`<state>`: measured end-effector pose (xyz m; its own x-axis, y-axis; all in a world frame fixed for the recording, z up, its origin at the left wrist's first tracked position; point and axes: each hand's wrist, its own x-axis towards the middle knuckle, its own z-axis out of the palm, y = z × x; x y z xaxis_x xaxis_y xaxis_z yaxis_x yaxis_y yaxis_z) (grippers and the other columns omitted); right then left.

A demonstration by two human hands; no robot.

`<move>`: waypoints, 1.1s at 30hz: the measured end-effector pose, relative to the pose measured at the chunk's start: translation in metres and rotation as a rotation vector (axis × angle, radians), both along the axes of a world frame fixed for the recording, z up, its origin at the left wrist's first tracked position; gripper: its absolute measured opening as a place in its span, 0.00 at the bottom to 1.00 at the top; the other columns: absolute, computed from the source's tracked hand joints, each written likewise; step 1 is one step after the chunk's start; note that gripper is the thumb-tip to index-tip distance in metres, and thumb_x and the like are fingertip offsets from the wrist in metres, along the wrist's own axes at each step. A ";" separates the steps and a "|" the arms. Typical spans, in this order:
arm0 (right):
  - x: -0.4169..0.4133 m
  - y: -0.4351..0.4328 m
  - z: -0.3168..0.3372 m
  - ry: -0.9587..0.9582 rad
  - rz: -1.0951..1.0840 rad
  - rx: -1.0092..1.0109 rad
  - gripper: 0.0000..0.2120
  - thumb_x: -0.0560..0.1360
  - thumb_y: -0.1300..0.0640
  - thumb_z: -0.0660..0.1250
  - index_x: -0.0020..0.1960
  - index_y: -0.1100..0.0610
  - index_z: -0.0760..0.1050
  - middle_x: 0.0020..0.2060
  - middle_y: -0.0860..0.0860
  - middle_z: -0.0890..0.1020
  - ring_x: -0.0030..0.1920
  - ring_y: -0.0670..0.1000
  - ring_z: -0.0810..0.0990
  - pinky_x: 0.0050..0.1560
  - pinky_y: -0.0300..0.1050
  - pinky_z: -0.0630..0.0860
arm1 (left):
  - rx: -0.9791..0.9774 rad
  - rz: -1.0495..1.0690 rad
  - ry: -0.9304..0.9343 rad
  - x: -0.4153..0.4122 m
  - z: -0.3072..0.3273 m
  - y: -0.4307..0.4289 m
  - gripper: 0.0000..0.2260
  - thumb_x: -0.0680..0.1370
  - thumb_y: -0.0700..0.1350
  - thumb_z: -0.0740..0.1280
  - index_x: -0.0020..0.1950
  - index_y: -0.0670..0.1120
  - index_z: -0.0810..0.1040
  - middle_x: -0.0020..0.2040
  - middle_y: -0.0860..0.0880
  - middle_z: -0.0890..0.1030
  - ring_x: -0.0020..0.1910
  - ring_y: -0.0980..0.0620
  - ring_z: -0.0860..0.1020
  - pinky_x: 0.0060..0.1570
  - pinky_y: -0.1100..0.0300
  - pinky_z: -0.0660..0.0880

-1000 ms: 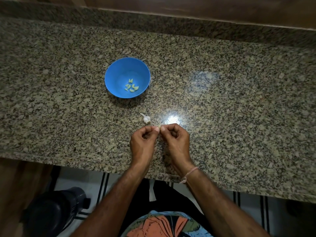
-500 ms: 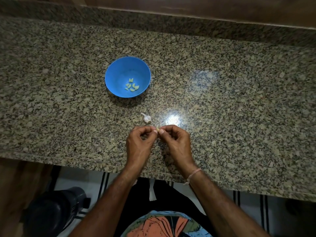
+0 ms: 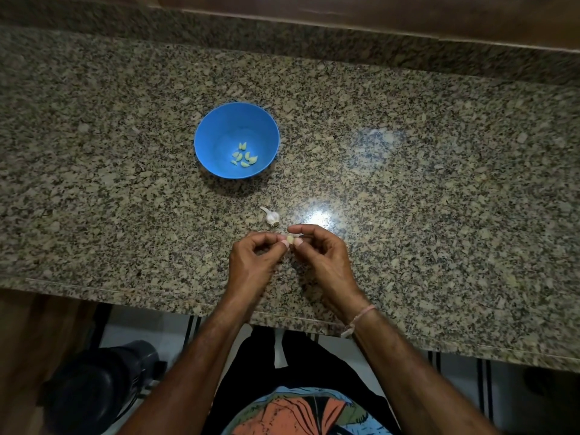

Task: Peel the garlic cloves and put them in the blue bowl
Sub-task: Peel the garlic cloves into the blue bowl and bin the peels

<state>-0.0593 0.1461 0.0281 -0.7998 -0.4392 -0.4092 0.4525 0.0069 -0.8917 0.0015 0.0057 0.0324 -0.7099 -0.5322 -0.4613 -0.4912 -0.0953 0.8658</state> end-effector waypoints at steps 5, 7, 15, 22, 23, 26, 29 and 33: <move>-0.001 0.000 -0.005 0.203 0.061 0.103 0.08 0.82 0.63 0.69 0.58 0.56 0.83 0.56 0.49 0.86 0.60 0.50 0.84 0.62 0.50 0.82 | -0.053 -0.023 -0.024 -0.003 -0.001 -0.002 0.02 0.77 0.42 0.77 0.49 0.45 0.87 0.51 0.50 0.86 0.51 0.54 0.85 0.46 0.66 0.81; -0.004 0.001 -0.006 0.254 0.096 0.136 0.07 0.81 0.64 0.71 0.57 0.57 0.84 0.54 0.48 0.86 0.57 0.48 0.85 0.60 0.47 0.83 | -0.065 -0.033 -0.033 -0.003 -0.004 -0.003 0.02 0.77 0.42 0.77 0.49 0.46 0.88 0.51 0.50 0.86 0.51 0.53 0.85 0.45 0.66 0.81; -0.009 0.008 -0.003 0.068 0.113 0.038 0.09 0.81 0.67 0.69 0.59 0.62 0.83 0.53 0.55 0.87 0.55 0.50 0.85 0.56 0.43 0.82 | 0.159 -0.052 -0.076 -0.002 0.002 -0.007 0.02 0.77 0.42 0.75 0.46 0.46 0.89 0.51 0.49 0.88 0.55 0.50 0.85 0.60 0.49 0.82; -0.003 0.001 -0.010 0.245 0.105 0.211 0.06 0.81 0.62 0.71 0.56 0.54 0.83 0.49 0.49 0.86 0.53 0.50 0.85 0.58 0.54 0.84 | -0.186 -0.064 -0.100 -0.005 0.006 0.000 0.02 0.76 0.44 0.77 0.46 0.46 0.87 0.48 0.53 0.86 0.47 0.57 0.85 0.42 0.68 0.79; -0.004 0.001 -0.010 0.203 0.088 0.186 0.06 0.81 0.62 0.71 0.56 0.54 0.83 0.49 0.51 0.86 0.53 0.52 0.85 0.58 0.56 0.84 | -0.100 -0.035 -0.094 -0.007 0.007 0.000 0.01 0.76 0.43 0.77 0.45 0.46 0.88 0.47 0.53 0.87 0.47 0.56 0.85 0.42 0.68 0.79; -0.004 0.002 -0.010 0.109 0.080 0.116 0.07 0.81 0.61 0.71 0.57 0.54 0.82 0.50 0.60 0.85 0.55 0.61 0.85 0.59 0.62 0.83 | -0.006 -0.036 -0.086 -0.007 0.003 -0.003 0.03 0.76 0.44 0.77 0.43 0.47 0.88 0.45 0.52 0.88 0.50 0.53 0.86 0.51 0.59 0.81; -0.004 0.004 -0.009 0.101 0.097 0.091 0.08 0.80 0.61 0.73 0.59 0.54 0.82 0.49 0.63 0.83 0.54 0.64 0.84 0.58 0.62 0.83 | 0.053 -0.060 -0.087 -0.006 0.002 -0.003 0.03 0.77 0.44 0.75 0.45 0.46 0.88 0.45 0.50 0.88 0.51 0.53 0.86 0.57 0.55 0.81; -0.003 0.003 -0.008 0.034 0.073 0.047 0.09 0.80 0.62 0.73 0.59 0.60 0.82 0.50 0.62 0.85 0.54 0.62 0.85 0.58 0.58 0.84 | 0.089 -0.060 -0.077 -0.005 0.004 -0.002 0.05 0.79 0.43 0.73 0.46 0.45 0.88 0.45 0.49 0.88 0.52 0.52 0.86 0.59 0.54 0.81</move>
<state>-0.0621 0.1492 0.0201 -0.7800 -0.4779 -0.4041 0.4190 0.0809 -0.9044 -0.0038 0.0040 0.0365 -0.6999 -0.4445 -0.5590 -0.5630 -0.1381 0.8148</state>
